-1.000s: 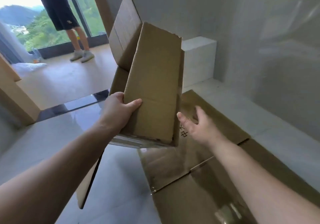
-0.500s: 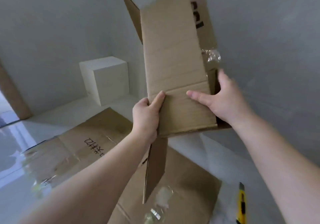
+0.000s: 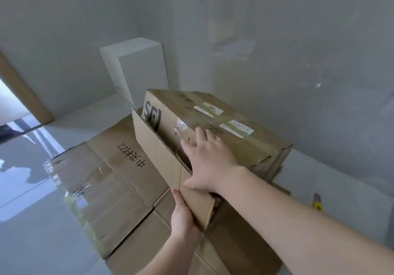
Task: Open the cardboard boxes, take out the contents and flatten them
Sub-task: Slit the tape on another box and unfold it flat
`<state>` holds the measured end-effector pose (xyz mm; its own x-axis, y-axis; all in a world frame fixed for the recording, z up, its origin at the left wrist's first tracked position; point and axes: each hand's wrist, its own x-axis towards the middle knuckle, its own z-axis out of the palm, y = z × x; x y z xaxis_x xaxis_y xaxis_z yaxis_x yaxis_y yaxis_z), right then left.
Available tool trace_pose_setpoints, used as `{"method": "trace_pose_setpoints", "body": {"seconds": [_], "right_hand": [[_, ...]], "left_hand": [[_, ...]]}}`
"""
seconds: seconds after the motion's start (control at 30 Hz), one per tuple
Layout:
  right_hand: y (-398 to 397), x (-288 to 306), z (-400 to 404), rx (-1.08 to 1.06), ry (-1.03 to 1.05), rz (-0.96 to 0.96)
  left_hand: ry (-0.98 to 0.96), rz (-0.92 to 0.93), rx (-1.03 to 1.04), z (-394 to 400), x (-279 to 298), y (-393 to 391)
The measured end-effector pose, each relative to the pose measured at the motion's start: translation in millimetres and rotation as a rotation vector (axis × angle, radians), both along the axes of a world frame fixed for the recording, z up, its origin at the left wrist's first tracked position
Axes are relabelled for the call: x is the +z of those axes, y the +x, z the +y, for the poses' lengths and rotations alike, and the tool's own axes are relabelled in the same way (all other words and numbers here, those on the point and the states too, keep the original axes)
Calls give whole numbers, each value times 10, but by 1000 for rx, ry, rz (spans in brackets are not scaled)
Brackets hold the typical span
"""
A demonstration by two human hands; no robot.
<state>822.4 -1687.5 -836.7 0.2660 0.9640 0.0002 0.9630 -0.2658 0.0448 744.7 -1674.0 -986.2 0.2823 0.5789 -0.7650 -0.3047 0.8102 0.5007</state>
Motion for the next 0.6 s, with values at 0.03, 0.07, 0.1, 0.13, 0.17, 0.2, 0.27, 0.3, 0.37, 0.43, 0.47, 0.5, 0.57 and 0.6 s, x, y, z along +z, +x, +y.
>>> {"method": "trace_pose_setpoints", "body": {"seconds": [0.03, 0.07, 0.1, 0.13, 0.17, 0.2, 0.27, 0.3, 0.37, 0.43, 0.47, 0.5, 0.57, 0.6], "right_hand": [[-77, -116, -14, 36, -15, -9], [-154, -223, -36, 67, -24, -9], [-225, -330, -61, 96, -36, 2], [-285, -439, -89, 125, -56, 20], [-325, -555, -117, 157, -84, 39], [-346, -670, -148, 187, -117, 56], [-333, -840, -195, 242, -168, 82], [-308, -885, -201, 262, -164, 94], [-245, -901, -175, 278, -123, 130], [-176, -852, -123, 273, -95, 160], [-139, -825, -100, 263, -87, 169], [-92, -806, -87, 248, -84, 176], [43, -767, -104, 213, -82, 179], [133, -735, -137, 199, -82, 168]], "left_hand": [[1, 31, -13, -16, -69, -66], [10, 42, -37, 1, -125, -119], [26, 41, -64, 39, -153, -167], [42, 20, -64, 102, -128, -213], [63, 3, -42, 209, -97, -270], [84, 21, -13, 339, -65, -327], [149, 148, 1, 641, 16, -441], [195, 296, -22, 800, 43, -482], [321, 664, -43, 1033, 105, -538], [550, 852, -76, 1057, 384, -472], [687, 875, -114, 1020, 518, -390], [809, 864, -158, 973, 615, -292], [997, 818, -250, 858, 734, -83], [1074, 801, -302, 802, 765, 24]]}}
